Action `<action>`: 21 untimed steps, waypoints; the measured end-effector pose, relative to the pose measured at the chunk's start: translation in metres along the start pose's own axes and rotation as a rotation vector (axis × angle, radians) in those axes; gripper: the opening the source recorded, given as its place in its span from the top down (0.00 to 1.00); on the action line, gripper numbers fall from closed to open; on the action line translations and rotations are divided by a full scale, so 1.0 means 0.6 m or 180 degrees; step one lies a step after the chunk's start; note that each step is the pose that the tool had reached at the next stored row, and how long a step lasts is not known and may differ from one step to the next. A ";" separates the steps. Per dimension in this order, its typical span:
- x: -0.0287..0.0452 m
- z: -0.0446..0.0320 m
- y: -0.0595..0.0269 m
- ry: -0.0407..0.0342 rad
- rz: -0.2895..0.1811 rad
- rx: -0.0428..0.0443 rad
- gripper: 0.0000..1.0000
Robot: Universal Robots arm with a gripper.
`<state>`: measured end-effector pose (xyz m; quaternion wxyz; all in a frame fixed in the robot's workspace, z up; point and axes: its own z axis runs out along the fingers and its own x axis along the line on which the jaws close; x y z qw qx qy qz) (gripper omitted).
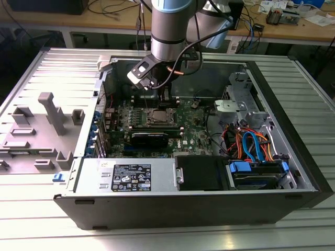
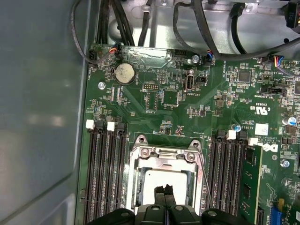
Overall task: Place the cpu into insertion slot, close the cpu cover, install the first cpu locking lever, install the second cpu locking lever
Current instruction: 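Install the first cpu locking lever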
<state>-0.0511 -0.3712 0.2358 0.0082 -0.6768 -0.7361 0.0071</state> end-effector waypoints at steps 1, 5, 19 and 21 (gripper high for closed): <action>0.000 -0.002 0.000 0.0000 0.0000 0.0001 0.89; 0.000 -0.002 0.000 -0.0001 -0.0080 0.0005 0.89; 0.000 -0.001 0.000 -0.0022 -0.1029 0.0013 0.89; 0.000 -0.001 0.000 -0.0024 -0.1117 0.0013 0.89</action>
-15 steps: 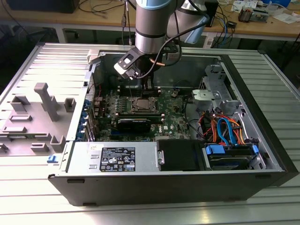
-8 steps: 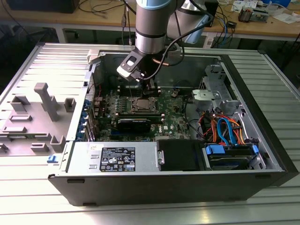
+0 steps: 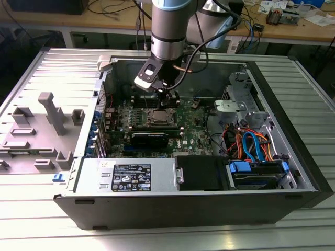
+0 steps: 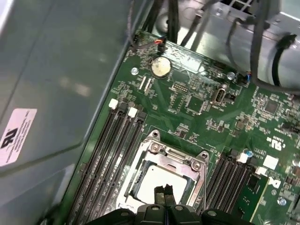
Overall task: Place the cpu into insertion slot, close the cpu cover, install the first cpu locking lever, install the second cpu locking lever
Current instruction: 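Install the first cpu locking lever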
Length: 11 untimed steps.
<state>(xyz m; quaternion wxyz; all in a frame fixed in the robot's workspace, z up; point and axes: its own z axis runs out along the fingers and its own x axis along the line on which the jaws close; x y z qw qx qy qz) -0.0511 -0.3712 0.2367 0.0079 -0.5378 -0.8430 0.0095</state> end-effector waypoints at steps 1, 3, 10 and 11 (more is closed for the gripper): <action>0.000 0.000 0.000 -0.0002 -0.0079 0.0001 0.89; 0.000 0.000 0.000 -0.0005 -0.0201 0.0001 0.89; 0.000 0.002 0.000 -0.0015 -0.0619 0.0002 0.89; 0.000 0.002 0.000 -0.0015 -0.0619 0.0002 0.89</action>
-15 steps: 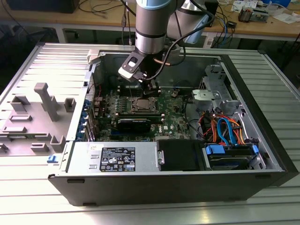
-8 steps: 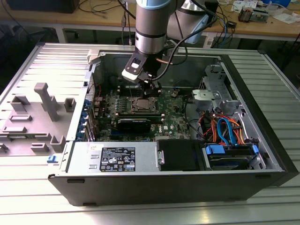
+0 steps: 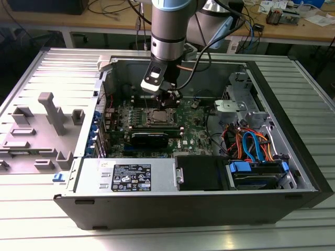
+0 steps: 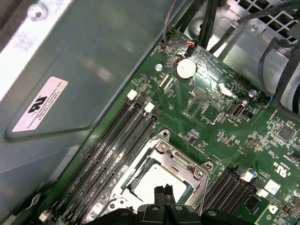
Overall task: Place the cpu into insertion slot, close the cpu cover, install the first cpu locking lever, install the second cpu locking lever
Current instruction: 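Install the first cpu locking lever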
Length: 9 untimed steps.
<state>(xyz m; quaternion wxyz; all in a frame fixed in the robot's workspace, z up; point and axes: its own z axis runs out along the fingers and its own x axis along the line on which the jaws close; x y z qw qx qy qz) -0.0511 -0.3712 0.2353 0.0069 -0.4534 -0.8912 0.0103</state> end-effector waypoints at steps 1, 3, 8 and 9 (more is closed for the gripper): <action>0.000 0.000 0.000 0.0000 0.0000 0.0000 0.89; 0.000 0.000 0.000 0.0000 0.0000 0.0000 0.89; 0.000 0.000 0.000 0.0000 -0.0003 0.0000 0.89; 0.000 0.000 0.000 0.0000 -0.0003 0.0000 0.89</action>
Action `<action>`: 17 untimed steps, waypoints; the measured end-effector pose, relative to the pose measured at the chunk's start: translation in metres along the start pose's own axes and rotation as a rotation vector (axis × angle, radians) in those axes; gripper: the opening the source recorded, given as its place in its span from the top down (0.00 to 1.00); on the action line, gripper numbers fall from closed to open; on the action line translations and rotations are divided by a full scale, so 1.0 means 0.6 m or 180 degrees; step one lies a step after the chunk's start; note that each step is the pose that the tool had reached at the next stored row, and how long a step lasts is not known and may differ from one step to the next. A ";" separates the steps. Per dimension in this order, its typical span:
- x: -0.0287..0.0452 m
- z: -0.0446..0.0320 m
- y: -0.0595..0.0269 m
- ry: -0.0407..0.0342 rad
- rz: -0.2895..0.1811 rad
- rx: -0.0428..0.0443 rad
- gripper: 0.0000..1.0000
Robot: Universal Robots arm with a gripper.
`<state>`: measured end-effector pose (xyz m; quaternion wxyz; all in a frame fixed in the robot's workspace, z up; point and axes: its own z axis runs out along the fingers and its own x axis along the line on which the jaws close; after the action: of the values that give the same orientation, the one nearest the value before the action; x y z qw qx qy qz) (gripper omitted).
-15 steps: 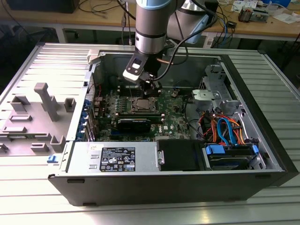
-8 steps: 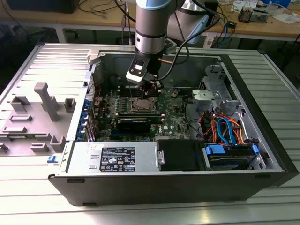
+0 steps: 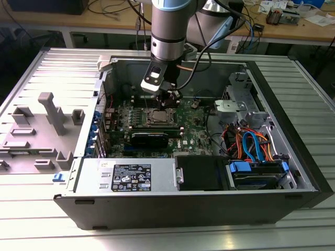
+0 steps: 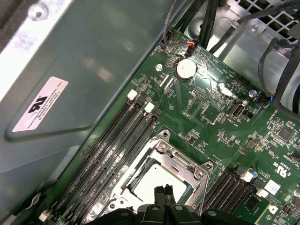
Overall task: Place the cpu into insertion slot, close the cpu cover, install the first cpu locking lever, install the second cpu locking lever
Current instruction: 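Install the first cpu locking lever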
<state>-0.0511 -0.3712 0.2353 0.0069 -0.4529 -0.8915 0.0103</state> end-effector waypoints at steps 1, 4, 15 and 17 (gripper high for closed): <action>0.000 0.000 0.000 0.0000 0.0000 0.0000 0.89; 0.000 0.000 0.000 0.0000 0.0000 0.0000 0.89; 0.000 0.000 0.000 -0.0005 -0.0211 0.0001 0.89; 0.000 0.000 0.000 -0.0010 -0.0434 0.0001 0.89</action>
<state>-0.0511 -0.3712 0.2355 0.0062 -0.3912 -0.9202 0.0107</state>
